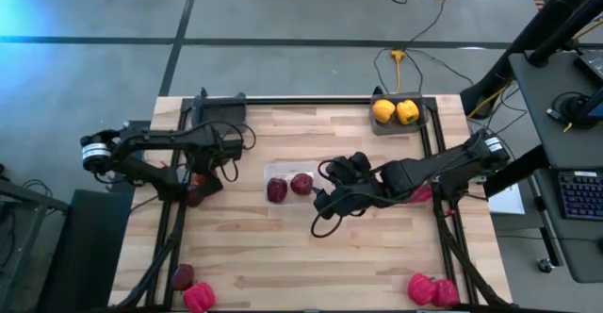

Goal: Sort produce into baskets
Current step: Put the red apple into the transparent bin

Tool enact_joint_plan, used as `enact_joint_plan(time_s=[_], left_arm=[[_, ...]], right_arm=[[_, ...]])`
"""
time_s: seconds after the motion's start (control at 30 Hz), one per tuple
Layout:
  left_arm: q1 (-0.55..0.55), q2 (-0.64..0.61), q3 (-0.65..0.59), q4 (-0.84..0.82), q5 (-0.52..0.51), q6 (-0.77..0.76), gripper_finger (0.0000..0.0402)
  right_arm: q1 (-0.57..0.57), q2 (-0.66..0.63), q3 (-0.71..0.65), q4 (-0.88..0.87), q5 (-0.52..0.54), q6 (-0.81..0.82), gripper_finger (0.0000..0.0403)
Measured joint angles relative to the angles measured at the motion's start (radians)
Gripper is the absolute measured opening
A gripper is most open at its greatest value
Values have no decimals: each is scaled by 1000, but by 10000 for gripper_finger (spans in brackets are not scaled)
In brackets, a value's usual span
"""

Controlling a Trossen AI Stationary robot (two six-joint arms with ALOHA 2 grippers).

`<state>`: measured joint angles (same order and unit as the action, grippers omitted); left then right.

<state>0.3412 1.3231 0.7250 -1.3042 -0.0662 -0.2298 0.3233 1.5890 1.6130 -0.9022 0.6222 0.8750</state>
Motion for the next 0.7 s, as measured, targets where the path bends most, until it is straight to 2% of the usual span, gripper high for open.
enact_joint_plan(time_s=[0.23, 0.6, 0.7], left_arm=[[0, 0, 0, 41, 0, -1, 357], [0, -3, -18, 147, 8, -137, 378], [-2, -4, -20, 179, -31, -166, 373]], right_arm=[[1, 0, -40, 2, -20, 70, 375], [2, 0, -42, 16, -20, 95, 375], [-2, 0, -43, 25, -20, 89, 375]])
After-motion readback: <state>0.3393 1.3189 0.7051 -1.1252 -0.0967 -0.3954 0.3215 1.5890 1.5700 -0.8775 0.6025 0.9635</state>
